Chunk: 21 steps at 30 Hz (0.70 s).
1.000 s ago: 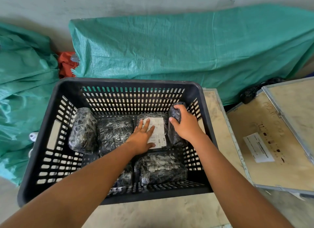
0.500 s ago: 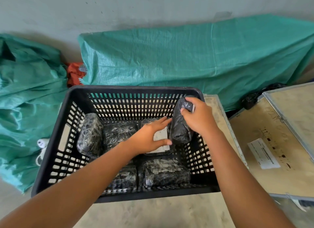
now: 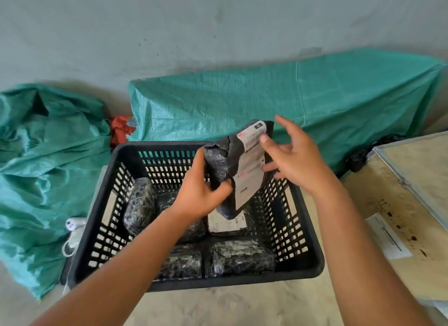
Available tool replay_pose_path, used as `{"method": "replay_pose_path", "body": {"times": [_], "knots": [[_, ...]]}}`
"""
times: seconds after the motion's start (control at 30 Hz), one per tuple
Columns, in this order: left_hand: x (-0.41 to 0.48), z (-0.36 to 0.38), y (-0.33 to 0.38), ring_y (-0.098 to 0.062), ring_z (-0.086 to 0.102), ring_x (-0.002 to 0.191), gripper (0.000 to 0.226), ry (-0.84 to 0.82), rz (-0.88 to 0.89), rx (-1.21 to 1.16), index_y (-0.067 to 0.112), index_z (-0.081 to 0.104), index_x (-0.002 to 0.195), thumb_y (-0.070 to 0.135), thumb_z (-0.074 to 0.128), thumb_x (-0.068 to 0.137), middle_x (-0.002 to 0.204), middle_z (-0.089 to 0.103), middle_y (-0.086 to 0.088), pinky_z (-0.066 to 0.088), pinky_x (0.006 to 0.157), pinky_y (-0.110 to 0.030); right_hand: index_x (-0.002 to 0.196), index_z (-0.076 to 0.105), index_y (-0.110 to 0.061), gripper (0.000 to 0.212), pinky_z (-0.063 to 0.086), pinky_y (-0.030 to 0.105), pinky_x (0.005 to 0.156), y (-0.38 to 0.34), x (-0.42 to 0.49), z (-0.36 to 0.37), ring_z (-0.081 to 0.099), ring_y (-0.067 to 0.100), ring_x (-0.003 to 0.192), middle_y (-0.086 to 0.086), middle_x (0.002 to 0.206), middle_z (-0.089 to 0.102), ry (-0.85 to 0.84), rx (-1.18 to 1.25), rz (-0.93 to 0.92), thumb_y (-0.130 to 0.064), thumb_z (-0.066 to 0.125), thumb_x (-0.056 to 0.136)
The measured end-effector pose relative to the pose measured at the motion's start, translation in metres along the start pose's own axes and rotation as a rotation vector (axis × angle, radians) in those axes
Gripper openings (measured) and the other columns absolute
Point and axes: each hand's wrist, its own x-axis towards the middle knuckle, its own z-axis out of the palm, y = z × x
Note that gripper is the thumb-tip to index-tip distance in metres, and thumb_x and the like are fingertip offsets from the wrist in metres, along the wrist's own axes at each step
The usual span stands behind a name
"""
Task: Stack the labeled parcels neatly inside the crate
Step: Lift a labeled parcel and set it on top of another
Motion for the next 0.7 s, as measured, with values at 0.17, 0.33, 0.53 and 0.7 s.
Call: {"method": "replay_pose_path", "body": {"times": [0.17,0.33,0.53,0.7], "knots": [[0.003,-0.029,0.019,-0.032,0.064,0.120,0.089,-0.023,0.041,-0.281,0.024,0.006,0.160,-0.016,0.052,0.094,0.135,0.059,-0.020,0.057,0.094,-0.043,0.137,0.054,-0.042,0.067,0.058,0.030,0.091,0.024,-0.012,0.007,0.061,0.000,0.118,-0.019,0.129,0.065,0.084,0.081,-0.244,-0.055,0.080,0.077],[0.007,-0.043,0.029,-0.023,0.066,0.119,0.096,-0.075,0.035,-0.248,0.047,-0.004,0.155,-0.016,0.041,0.098,0.141,0.060,-0.006,0.057,0.090,-0.032,0.143,0.051,-0.047,0.074,0.055,0.029,0.097,0.039,-0.012,0.020,0.057,0.009,0.131,-0.013,0.142,0.060,-0.146,0.363,-0.275,-0.039,0.087,0.079],[0.010,-0.036,0.020,-0.002,0.016,0.152,0.059,-0.022,-0.007,-0.024,0.040,0.041,0.147,0.003,0.049,0.101,0.160,0.036,0.009,0.024,0.122,-0.029,0.141,0.053,-0.056,0.066,0.057,0.033,0.098,0.046,-0.006,0.030,0.055,0.000,0.130,-0.025,0.140,0.059,-0.090,0.332,-0.175,-0.041,0.081,0.083],[0.011,-0.029,0.000,-0.005,-0.003,0.154,0.072,-0.132,-0.223,0.040,0.036,0.033,0.157,0.028,0.068,0.094,0.163,0.027,0.015,0.013,0.124,-0.047,0.128,0.066,-0.053,0.048,0.046,0.025,0.109,0.054,0.004,0.032,0.052,-0.015,0.123,-0.040,0.126,0.060,-0.094,0.226,-0.105,-0.046,0.080,0.082]]}}
